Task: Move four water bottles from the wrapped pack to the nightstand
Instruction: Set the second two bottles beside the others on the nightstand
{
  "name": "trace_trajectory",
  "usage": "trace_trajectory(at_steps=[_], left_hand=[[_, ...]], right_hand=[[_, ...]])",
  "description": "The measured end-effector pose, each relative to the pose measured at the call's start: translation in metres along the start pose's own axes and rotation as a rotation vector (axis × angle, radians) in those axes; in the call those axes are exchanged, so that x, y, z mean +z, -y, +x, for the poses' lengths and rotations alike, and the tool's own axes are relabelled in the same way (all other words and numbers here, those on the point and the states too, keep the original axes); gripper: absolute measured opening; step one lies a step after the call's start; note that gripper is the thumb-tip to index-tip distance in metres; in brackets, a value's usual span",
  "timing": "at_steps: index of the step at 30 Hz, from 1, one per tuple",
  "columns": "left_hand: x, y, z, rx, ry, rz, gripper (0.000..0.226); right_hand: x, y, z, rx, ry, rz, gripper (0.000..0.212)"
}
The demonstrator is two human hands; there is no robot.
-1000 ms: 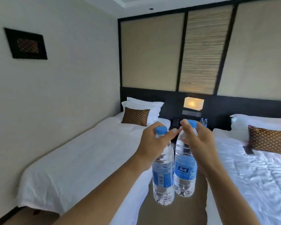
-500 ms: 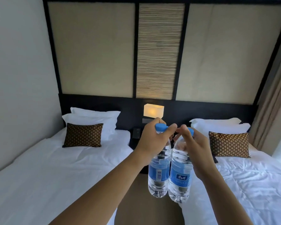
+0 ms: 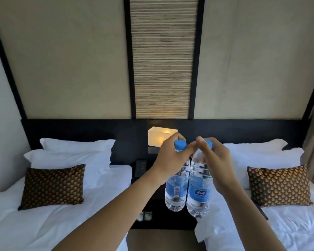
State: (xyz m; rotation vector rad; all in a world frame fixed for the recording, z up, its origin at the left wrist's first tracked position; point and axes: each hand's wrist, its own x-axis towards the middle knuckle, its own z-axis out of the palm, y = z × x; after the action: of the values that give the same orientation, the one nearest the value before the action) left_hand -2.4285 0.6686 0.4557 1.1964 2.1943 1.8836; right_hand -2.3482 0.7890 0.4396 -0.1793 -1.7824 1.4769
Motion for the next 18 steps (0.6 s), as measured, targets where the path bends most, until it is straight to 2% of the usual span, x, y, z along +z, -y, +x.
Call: trace_trajectory(at_steps=[10, 14, 18], left_hand=[[0.046, 0.187, 0.26, 0.011, 0.044, -0.05, 0.037], [0.066, 0.283, 0.36, 0.025, 0.073, -0.066, 0.038], [0.095, 0.375, 0.445, 0.013, 0.076, -0.117, 0.041]], right_hand=[[0.028, -0.196, 0.248, 0.003, -0.133, -0.06, 0.028], [0.041, -0.285, 0.337, 0.038, -0.123, -0.072, 0.036], [0.046, -0.38, 0.419, 0.043, -0.096, -0.106, 0.026]])
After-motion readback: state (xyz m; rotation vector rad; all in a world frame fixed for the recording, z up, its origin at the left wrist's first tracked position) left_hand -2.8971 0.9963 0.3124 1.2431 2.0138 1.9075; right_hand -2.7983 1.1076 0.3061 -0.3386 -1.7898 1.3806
